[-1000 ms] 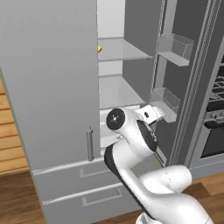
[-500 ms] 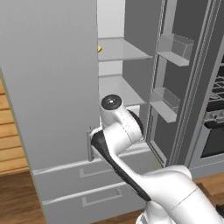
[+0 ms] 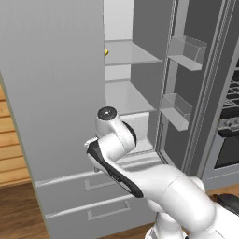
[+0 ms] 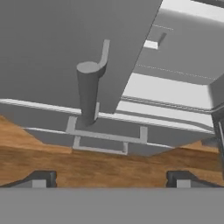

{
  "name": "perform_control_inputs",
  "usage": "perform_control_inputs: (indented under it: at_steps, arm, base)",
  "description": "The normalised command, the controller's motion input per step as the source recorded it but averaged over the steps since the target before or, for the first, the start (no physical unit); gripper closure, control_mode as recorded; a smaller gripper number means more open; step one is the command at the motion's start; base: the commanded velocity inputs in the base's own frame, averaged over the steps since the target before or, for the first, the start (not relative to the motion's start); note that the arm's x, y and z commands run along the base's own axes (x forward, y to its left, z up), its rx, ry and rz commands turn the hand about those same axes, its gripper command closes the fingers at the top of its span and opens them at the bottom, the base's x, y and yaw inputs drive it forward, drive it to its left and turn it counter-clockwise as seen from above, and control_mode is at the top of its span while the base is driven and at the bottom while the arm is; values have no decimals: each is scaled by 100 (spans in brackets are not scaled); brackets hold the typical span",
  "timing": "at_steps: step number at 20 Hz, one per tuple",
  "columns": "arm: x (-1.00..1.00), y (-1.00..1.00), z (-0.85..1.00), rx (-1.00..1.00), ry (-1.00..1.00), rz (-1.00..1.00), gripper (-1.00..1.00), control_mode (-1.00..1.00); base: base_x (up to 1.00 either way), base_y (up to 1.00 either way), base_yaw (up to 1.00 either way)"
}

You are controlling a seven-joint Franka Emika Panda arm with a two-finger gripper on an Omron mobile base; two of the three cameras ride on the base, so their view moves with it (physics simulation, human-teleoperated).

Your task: Grab a lemon wedge from the fridge and one ice cube from the ice bowl, and put them in the glass of lemonade.

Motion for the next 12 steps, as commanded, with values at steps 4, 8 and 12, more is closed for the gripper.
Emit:
perform_control_inputs:
  at_steps: [4, 8, 12]
  arm:
    - [96, 46, -55, 4, 0, 0, -100, -100]
    - [72, 48, -22, 0, 0, 0, -100, -100]
    - [63, 26, -14, 0, -3, 0, -100, -100]
  base:
    - [0, 0, 0]
    - [0, 0, 0]
    - [0, 0, 0]
